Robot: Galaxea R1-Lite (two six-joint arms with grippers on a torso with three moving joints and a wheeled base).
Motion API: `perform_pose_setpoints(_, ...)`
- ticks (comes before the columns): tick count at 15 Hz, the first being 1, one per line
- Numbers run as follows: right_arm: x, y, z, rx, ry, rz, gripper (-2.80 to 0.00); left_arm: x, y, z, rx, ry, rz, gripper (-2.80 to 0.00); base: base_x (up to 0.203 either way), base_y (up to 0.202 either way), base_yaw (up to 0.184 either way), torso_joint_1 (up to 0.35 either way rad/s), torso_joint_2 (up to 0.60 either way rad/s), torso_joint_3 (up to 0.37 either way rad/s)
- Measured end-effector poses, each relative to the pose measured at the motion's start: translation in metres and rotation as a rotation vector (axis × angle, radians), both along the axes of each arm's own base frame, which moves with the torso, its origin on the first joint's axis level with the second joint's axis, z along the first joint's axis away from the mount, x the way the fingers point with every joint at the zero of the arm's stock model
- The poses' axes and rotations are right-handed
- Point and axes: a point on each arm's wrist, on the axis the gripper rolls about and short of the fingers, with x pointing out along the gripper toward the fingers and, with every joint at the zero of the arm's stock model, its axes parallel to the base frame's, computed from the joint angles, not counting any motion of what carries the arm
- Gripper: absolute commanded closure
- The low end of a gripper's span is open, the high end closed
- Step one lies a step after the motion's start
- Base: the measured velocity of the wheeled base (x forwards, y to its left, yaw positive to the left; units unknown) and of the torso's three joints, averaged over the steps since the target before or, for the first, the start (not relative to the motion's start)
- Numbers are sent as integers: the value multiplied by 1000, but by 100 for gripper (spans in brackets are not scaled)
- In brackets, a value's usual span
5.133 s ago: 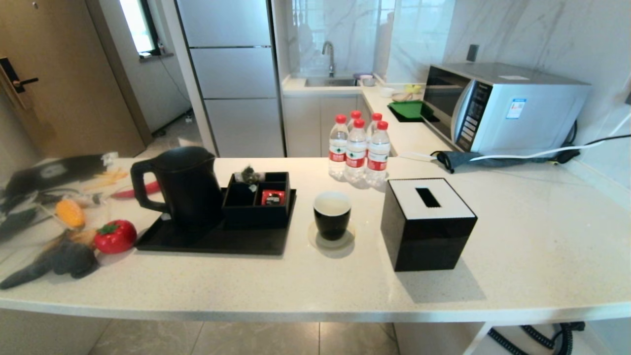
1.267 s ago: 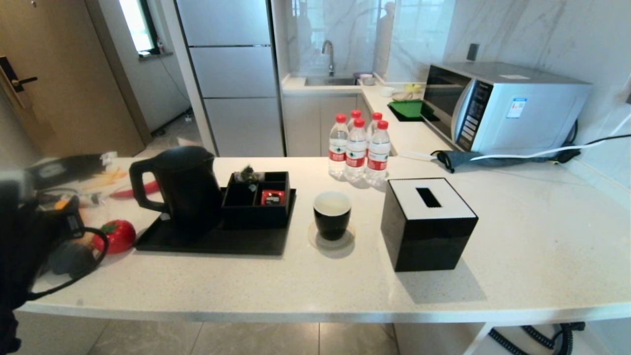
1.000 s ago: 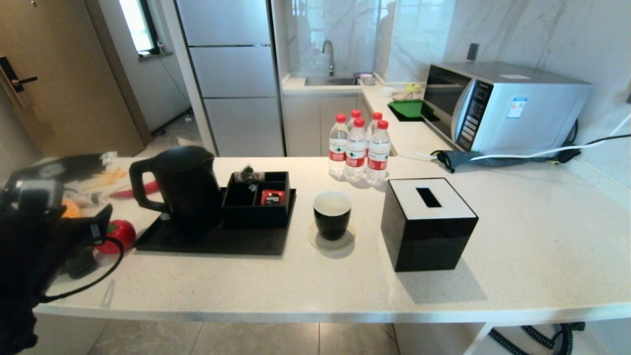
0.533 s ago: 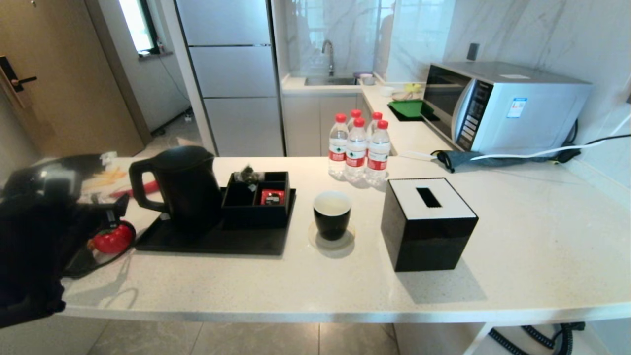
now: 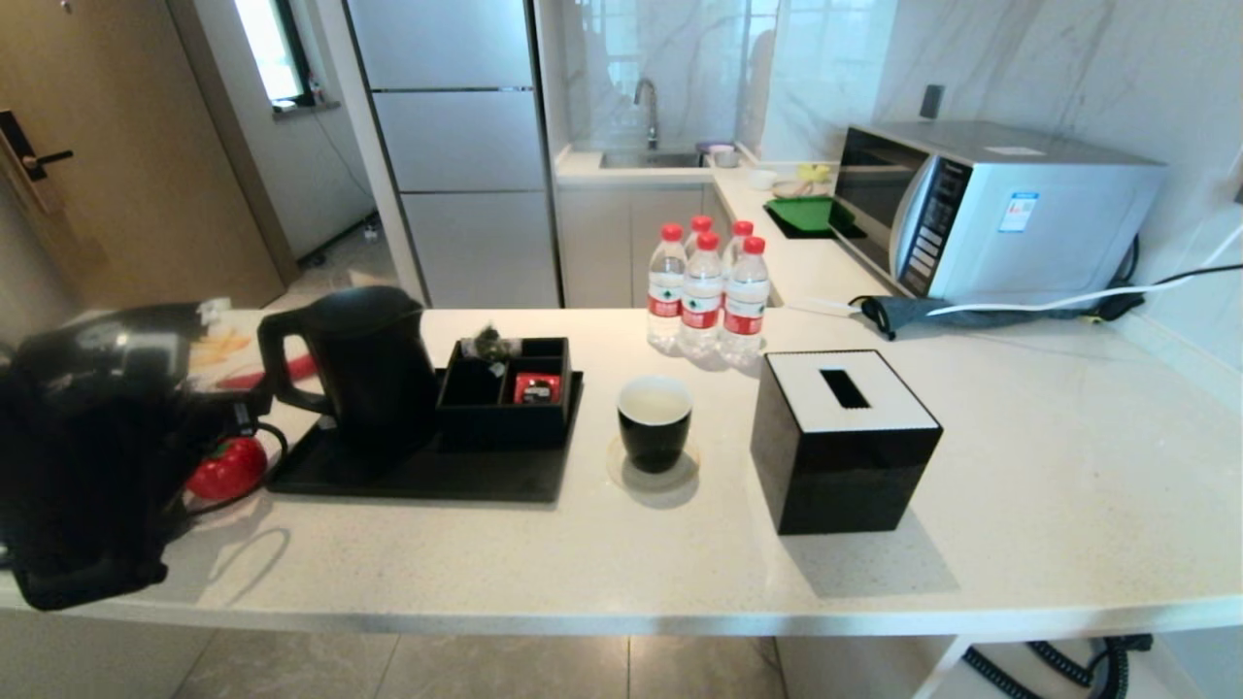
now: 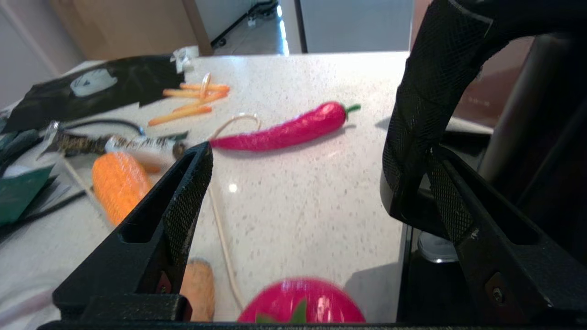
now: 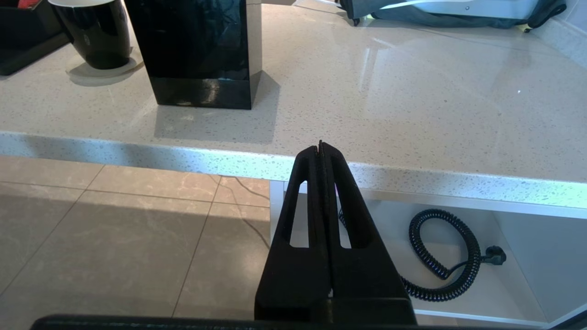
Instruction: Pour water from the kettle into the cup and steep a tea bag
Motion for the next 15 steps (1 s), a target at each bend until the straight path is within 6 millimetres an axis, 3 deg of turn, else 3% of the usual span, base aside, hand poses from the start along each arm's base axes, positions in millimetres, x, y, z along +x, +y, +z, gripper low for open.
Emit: perform_pose_setpoints(15,0,0,0,0,0,0,0,38,-5,-14,3,-49,-74,-280,0,0,0,0,0,0)
